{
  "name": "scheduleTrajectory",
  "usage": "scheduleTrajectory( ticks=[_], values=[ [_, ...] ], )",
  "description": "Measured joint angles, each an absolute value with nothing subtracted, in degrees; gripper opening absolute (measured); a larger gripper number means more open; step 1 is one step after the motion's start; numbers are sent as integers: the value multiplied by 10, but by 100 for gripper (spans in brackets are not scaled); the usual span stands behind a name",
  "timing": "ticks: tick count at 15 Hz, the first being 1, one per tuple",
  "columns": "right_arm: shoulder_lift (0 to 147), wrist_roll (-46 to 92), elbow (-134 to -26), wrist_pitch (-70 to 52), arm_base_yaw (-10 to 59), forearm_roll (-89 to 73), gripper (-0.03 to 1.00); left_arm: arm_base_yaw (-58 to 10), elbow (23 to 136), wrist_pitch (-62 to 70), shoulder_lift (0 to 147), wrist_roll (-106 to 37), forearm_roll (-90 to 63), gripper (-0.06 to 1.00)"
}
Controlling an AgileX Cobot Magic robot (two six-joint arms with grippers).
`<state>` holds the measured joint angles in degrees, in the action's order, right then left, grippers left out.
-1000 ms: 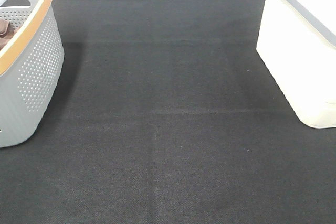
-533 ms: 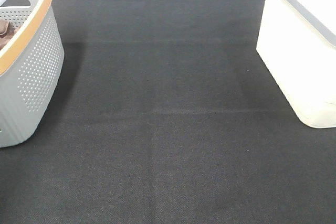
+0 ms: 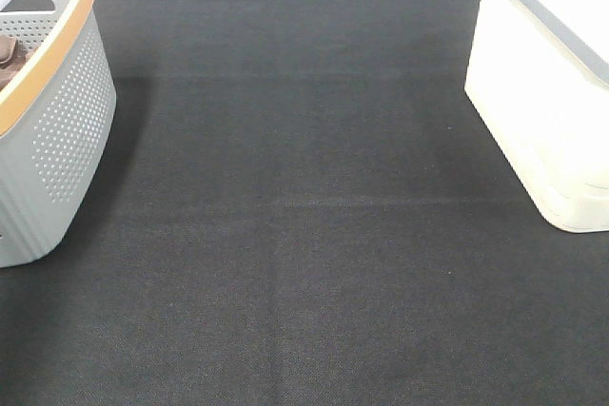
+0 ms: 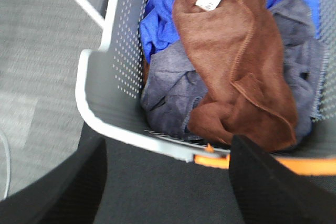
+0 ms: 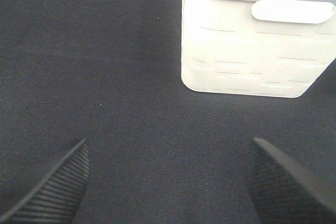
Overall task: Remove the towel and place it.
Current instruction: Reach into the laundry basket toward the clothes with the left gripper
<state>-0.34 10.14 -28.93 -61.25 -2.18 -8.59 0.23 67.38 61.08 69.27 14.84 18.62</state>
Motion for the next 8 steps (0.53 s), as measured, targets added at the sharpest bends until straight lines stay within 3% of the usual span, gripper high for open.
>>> scheduleTrajectory(
  ticks=[8],
  values=[
    [-3,101,-289,-612,-22,-86,77,3,894,680,930,117,204,64]
  ],
)
